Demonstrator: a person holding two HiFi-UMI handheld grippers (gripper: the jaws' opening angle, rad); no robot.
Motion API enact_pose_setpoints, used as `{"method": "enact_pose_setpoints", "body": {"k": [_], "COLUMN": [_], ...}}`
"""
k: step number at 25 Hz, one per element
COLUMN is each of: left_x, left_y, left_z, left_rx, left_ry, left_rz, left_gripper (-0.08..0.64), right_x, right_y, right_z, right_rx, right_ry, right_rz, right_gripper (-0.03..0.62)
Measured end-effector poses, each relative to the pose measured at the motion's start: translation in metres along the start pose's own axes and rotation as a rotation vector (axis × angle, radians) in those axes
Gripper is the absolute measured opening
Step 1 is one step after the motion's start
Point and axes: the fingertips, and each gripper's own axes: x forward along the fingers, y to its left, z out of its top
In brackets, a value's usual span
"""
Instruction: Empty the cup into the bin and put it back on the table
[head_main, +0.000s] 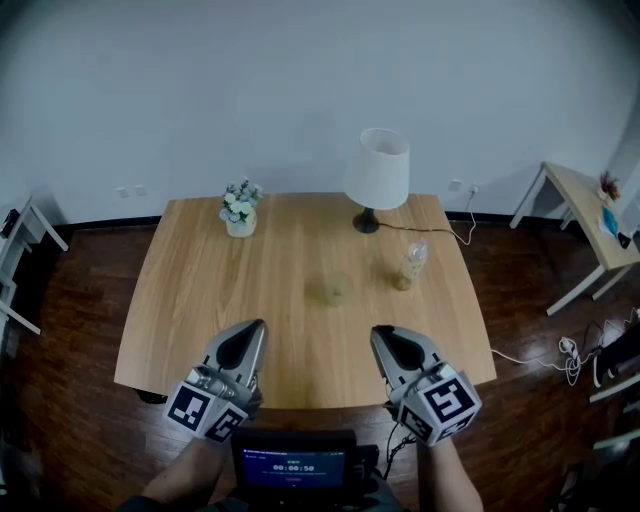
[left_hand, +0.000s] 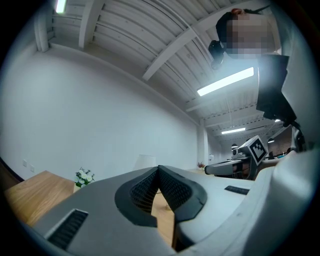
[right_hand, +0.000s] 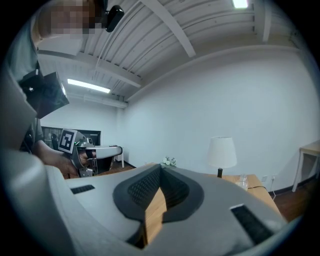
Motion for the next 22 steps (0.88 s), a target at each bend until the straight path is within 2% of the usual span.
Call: {"method": "enact_pose_setpoints", "body": {"k": [10,22], "left_x": [0.0015,0.0002], "left_y": [-0.006,-0.0068], "left_z": [-0.0018,0.0059], "left_rx": [-0.024,0.002], "left_ry": [0.014,-0.007], "left_rz": [-0.028,-0.021], "left_gripper": [-0.011,-0.011], "right_x": [-0.0039,-0.0057], "right_y": [-0.0043,-0.0023], "right_z": [0.0044,0.0057], "right_rx": [-0.014,-0.024], "right_ry": [0.0,0.005], "right_rz": [-0.012,-0.002], "right_gripper": [0.002,0.002]}}
